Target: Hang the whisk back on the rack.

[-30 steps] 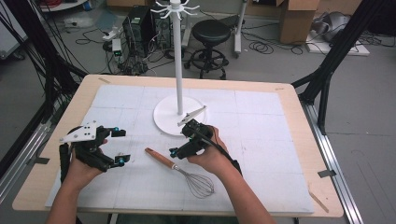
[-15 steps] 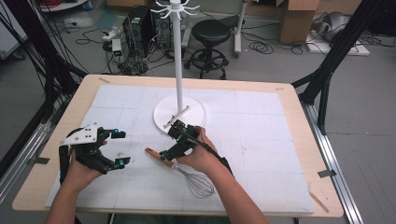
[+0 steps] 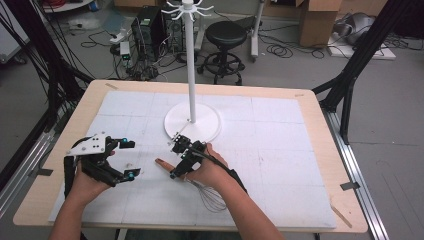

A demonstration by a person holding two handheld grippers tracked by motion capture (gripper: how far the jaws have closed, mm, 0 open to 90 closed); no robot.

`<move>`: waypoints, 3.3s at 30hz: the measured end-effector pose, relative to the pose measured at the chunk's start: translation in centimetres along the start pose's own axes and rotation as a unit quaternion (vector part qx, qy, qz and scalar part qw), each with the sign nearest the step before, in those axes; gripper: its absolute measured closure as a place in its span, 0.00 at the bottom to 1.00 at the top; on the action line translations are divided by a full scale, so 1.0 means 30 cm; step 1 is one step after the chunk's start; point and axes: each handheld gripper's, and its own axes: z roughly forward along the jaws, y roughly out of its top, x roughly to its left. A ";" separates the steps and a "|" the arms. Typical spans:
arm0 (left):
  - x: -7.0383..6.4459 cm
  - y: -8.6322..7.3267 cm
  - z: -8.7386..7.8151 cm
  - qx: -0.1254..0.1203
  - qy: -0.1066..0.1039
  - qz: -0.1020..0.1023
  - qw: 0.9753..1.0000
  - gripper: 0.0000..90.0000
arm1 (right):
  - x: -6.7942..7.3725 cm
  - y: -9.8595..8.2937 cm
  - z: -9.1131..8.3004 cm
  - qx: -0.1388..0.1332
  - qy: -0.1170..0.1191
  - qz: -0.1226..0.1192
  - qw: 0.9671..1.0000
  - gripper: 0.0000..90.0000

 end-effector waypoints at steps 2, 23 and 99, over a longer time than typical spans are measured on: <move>-0.001 0.000 0.000 0.001 0.003 0.000 1.000 0.07 | -0.001 0.003 0.009 0.008 0.003 0.002 1.000 0.39; 0.001 -0.002 -0.001 0.002 0.004 0.000 1.000 0.07 | 0.033 -0.008 0.049 0.097 -0.025 -0.011 0.995 0.68; 0.004 -0.008 0.008 0.009 0.004 -0.001 1.000 0.07 | -0.153 -0.128 -0.597 -0.303 -0.100 0.041 0.947 0.79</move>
